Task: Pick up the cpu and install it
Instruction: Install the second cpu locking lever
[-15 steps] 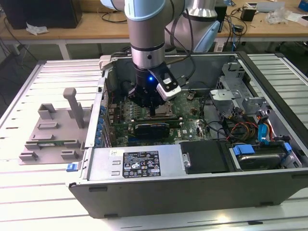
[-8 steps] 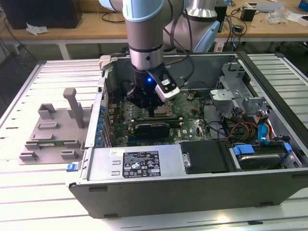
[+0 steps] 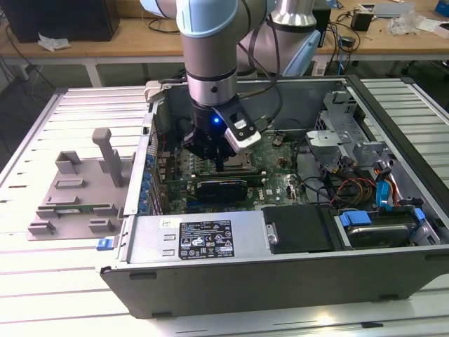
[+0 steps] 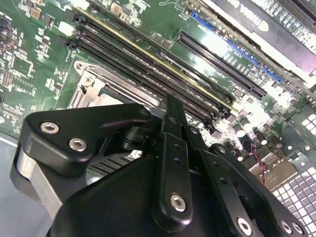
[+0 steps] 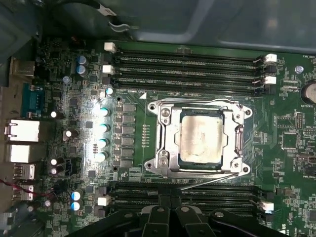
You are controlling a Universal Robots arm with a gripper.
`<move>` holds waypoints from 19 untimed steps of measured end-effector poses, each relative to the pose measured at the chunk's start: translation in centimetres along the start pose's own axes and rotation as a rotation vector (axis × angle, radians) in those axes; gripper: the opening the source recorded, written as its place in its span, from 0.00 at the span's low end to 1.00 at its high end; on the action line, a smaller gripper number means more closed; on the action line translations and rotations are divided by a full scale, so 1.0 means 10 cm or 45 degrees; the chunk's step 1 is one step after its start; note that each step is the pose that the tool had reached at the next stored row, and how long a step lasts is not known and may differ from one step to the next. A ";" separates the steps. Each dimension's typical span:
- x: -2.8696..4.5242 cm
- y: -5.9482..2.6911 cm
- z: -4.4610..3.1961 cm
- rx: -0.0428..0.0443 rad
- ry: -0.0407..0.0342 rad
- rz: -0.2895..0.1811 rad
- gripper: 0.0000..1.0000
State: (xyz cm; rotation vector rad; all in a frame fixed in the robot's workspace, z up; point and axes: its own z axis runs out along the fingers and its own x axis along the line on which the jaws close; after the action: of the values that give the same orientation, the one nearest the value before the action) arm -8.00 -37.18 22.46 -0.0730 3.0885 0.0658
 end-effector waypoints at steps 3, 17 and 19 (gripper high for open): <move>0.039 -0.016 0.021 -0.032 -0.0015 -0.004 0.11; 0.067 -0.136 0.127 -0.167 -0.0063 -0.037 0.11; 0.068 -0.138 0.148 -0.182 -0.0068 -0.040 0.11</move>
State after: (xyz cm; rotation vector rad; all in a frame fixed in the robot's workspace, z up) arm -8.54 -38.52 20.90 -0.1271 3.0717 0.2854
